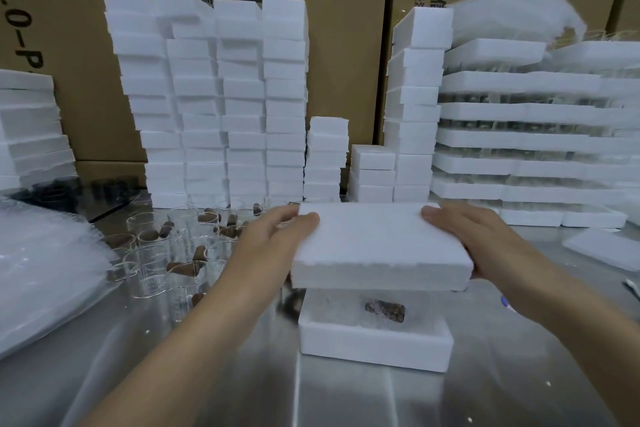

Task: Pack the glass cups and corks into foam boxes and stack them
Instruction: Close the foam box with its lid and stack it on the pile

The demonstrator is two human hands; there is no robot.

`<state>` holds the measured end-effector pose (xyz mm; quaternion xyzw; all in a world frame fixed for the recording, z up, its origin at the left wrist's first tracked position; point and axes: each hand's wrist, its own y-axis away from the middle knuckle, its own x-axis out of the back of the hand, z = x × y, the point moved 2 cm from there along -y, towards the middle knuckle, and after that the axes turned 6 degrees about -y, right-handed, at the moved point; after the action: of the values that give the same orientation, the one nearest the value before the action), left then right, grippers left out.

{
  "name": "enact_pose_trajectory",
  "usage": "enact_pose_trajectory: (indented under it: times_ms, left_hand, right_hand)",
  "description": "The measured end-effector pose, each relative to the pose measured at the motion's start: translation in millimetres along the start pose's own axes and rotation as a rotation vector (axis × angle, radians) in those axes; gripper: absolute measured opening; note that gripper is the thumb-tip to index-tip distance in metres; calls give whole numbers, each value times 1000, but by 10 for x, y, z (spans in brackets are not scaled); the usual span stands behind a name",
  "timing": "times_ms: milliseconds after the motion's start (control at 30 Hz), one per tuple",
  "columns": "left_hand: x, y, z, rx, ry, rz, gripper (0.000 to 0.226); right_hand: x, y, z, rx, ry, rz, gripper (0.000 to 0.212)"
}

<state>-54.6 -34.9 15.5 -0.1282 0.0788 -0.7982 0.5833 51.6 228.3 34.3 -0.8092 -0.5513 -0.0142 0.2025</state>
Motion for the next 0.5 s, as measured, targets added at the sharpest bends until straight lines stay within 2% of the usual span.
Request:
enact_pose_trajectory:
  times_ms: [67, 133, 267, 333, 500]
  left_hand:
    - [-35, 15, -33, 26, -84, -66, 22]
    - [-67, 31, -74, 62, -155, -97, 27]
    - [-115, 22, -170, 90, -280, -154, 44]
    - [-132, 34, -202, 85, -285, -170, 46]
    - [-155, 47, -228, 104, -215, -194, 32]
  right_hand:
    - [69, -50, 64, -90, 14, 50, 55]
    - [94, -44, 111, -170, 69, 4, 59]
    - [84, -33, 202, -210, 162, -33, 45]
    - [67, -25, 246, -221, 238, -93, 37]
    - [19, 42, 274, -248, 331, -199, 45]
